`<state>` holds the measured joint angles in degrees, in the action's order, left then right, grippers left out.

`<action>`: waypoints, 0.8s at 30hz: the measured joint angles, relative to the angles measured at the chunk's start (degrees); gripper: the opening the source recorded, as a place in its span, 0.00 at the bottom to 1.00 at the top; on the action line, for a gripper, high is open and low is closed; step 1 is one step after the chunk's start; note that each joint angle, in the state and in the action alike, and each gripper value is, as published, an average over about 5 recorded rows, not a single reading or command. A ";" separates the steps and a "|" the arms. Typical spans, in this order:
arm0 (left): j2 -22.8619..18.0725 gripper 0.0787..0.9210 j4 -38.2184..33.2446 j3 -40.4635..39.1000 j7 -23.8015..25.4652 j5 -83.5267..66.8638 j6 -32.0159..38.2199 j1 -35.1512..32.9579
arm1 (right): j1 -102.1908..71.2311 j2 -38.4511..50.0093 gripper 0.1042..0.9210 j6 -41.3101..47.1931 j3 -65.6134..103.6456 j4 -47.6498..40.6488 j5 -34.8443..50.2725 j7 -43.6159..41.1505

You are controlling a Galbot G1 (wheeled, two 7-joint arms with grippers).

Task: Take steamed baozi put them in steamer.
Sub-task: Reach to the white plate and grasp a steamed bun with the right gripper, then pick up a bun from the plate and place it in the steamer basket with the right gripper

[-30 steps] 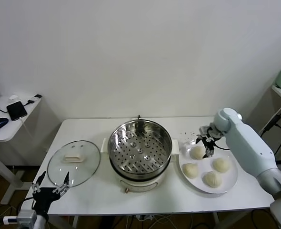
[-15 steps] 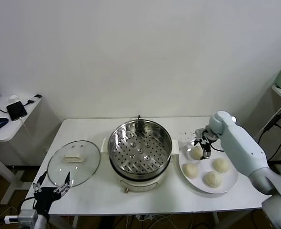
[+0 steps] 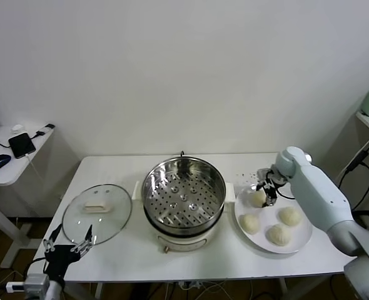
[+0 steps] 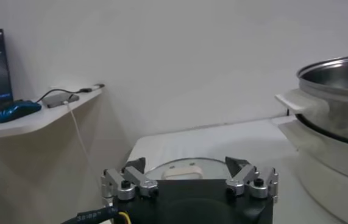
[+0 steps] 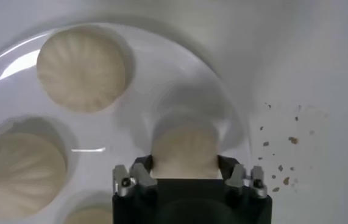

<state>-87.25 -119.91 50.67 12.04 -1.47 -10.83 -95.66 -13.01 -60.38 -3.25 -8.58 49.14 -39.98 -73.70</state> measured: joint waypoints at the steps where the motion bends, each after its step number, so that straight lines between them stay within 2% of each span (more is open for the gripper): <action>1: 0.00 0.88 0.00 -0.12 -0.02 0.04 0.01 0.00 | 0.11 0.22 0.58 0.21 -0.07 0.27 0.30 -0.07; 7: -0.06 0.88 0.08 -0.88 -0.29 0.78 0.09 0.35 | 2.44 2.26 0.57 1.97 -1.93 3.09 4.00 -1.22; 14: -0.13 0.88 0.91 -1.36 -0.58 1.76 0.32 1.30 | 11.53 3.12 0.57 4.72 -8.88 5.40 12.51 -3.36; 24: -0.21 0.88 0.48 -1.44 -1.25 1.77 0.63 1.16 | 28.72 -4.94 0.57 4.49 -21.55 0.70 26.98 -7.30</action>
<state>-87.46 -119.43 49.23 10.78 0.31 -10.20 -94.51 15.71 -65.32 1.24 -30.13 49.84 -13.01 -81.00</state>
